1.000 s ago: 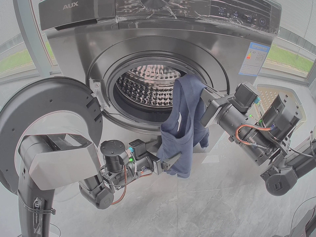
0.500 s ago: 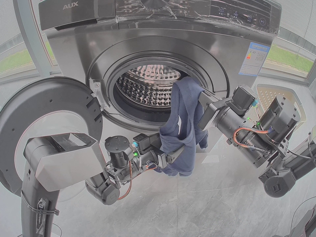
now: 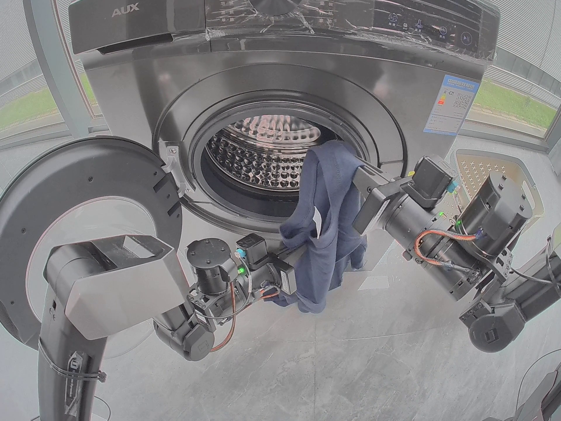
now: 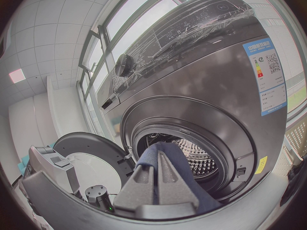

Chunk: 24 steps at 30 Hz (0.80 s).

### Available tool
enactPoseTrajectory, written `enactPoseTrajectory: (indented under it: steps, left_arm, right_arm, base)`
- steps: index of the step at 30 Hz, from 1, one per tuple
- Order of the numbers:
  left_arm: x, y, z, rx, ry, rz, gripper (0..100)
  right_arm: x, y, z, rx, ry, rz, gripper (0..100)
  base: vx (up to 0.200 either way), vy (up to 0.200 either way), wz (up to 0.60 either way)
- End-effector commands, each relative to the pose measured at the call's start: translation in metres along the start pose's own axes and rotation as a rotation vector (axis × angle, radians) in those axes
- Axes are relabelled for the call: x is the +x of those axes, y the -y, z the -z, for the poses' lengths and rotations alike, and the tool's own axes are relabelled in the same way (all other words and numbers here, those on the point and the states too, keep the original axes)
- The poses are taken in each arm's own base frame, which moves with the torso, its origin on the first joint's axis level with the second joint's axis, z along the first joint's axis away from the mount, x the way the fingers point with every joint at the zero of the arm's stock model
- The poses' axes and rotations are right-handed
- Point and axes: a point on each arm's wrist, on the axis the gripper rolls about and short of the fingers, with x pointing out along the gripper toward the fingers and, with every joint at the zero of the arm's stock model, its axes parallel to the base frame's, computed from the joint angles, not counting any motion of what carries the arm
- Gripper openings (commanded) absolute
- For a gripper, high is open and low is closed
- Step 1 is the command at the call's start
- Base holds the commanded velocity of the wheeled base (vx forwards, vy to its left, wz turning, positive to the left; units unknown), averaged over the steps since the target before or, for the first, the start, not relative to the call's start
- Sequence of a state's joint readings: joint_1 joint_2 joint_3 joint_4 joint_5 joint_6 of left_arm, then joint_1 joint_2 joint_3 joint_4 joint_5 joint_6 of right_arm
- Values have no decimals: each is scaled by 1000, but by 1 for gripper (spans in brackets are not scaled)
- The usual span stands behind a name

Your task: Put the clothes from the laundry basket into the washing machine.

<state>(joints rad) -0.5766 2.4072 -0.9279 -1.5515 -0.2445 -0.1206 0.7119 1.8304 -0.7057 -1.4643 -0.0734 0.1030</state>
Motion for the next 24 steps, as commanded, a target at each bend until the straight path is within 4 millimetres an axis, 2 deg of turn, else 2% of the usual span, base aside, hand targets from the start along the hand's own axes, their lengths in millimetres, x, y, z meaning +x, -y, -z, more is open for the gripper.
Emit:
enactPoseTrajectory:
  steps: [1,7,10,11,12,13,15,18,19,20,22,24]
  left_arm:
    - [-4,2,-22,13,49,1,0]
    - [-36,11,-63,40,86,-56,0]
    - [-64,14,-80,43,80,-106,0]
    - [-67,14,-81,42,78,-109,0]
    - [-82,16,-88,48,73,-117,0]
    - [-83,16,-89,50,76,-117,0]
    - [-105,20,-101,65,82,-135,0]
    - [-115,22,-112,73,108,-142,0]
    - [-120,23,-121,71,137,-145,0]
    - [-128,19,-138,79,196,-174,0]
    - [-131,15,-143,90,215,-193,0]
    - [-140,1,-162,125,280,-249,0]
  right_arm:
    - [0,4,1,-5,-8,14,0]
    - [-4,12,5,-13,-30,36,0]
    - [-5,14,5,-16,-32,43,0]
    - [-5,14,5,-16,-32,43,0]
    - [-5,14,6,-16,-35,44,0]
    - [-6,14,5,-16,-35,44,0]
    - [-8,14,7,-17,-46,46,0]
    - [-9,14,7,-17,-49,47,0]
    - [-9,14,7,-17,-49,47,0]
    - [-9,15,5,-17,-42,47,0]
    - [-10,15,4,-18,-41,49,0]
    - [-18,21,0,-27,-46,65,0]
  base:
    - [0,0,0]
    - [0,0,0]
    - [0,0,0]
    - [0,0,0]
    - [0,0,0]
    - [0,0,0]
    - [0,0,0]
    - [0,0,0]
    - [0,0,0]
    - [0,0,0]
    - [0,0,0]
    - [0,0,0]
